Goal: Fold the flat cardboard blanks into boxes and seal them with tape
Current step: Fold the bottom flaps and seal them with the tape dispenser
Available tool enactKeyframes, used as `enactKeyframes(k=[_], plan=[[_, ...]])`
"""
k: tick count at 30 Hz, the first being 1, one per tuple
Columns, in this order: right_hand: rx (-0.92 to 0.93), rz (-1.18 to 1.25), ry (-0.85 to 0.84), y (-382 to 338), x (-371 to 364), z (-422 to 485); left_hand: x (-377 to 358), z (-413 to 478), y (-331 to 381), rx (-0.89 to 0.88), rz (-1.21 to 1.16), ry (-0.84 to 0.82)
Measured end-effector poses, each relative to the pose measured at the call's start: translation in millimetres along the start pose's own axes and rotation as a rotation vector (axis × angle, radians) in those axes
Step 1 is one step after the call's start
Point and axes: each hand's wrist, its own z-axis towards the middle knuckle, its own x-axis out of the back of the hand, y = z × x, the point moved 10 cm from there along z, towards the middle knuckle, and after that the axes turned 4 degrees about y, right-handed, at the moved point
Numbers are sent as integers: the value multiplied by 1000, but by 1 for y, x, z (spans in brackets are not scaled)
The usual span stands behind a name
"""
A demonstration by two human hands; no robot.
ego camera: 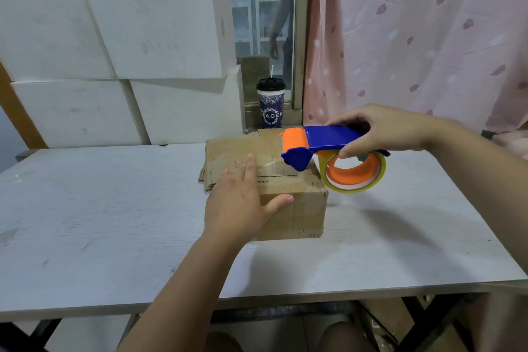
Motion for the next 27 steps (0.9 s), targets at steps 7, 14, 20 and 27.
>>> enactKeyframes(k=[7, 14, 20, 27], plan=[[-47, 6, -10, 8, -3, 0, -2, 1, 2, -72, 53, -13], [-27, 119, 75, 14, -14, -9, 3, 2, 7, -54, -28, -20], [-36, 172, 134, 27, -19, -16, -11, 4, 24, -83, 153, -113], [-27, -15, 79, 19, -9, -15, -18, 4, 20, -86, 153, -177]])
